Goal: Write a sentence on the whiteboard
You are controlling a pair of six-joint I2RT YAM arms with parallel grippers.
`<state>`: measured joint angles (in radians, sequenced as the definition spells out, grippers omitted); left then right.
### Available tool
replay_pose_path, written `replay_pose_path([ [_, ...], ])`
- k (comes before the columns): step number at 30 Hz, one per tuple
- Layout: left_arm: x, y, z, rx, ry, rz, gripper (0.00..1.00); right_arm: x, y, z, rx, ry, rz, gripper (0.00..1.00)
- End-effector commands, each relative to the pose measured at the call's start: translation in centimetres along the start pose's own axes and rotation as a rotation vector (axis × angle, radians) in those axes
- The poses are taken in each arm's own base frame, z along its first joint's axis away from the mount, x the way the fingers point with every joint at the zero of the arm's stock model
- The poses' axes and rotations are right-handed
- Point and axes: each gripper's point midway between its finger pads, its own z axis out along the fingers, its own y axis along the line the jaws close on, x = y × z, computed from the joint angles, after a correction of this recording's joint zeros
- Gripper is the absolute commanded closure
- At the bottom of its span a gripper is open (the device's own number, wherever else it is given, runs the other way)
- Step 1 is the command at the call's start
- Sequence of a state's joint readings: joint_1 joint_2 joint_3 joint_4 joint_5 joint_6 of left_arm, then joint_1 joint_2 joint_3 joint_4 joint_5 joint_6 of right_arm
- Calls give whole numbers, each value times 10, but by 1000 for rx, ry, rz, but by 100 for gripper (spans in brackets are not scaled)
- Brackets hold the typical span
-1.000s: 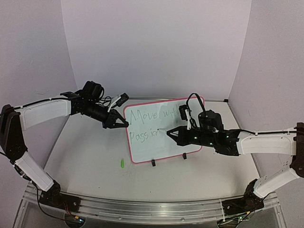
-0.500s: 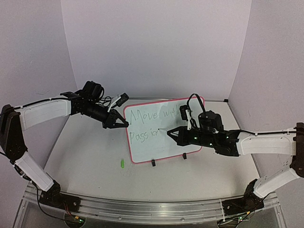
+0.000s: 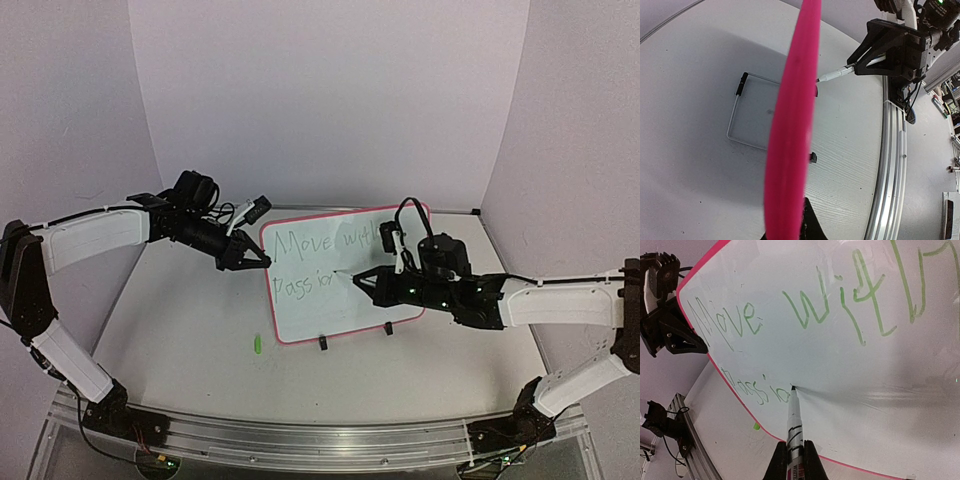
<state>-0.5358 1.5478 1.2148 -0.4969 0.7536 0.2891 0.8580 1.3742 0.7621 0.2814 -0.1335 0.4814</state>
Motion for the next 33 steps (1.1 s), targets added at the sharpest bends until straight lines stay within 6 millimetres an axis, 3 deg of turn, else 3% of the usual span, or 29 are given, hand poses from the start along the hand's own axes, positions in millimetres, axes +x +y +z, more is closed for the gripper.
replay_pose_path([
  [1, 13, 11, 6, -55, 54, 13, 100, -17, -8, -14, 55, -76, 18, 100],
  [6, 14, 11, 6, -54, 54, 11, 100, -13, -11, -16, 66, -63, 19, 100],
  [19, 13, 11, 6, -54, 53, 13, 100, 15, -15, 0, 52, 47, 26, 100],
  [28, 14, 11, 6, -54, 54, 11, 100, 23, -19, 0, 66, 72, 33, 100],
  [33, 14, 11, 6, -54, 54, 11, 100, 19, -12, -4, 32, 66, 22, 100],
])
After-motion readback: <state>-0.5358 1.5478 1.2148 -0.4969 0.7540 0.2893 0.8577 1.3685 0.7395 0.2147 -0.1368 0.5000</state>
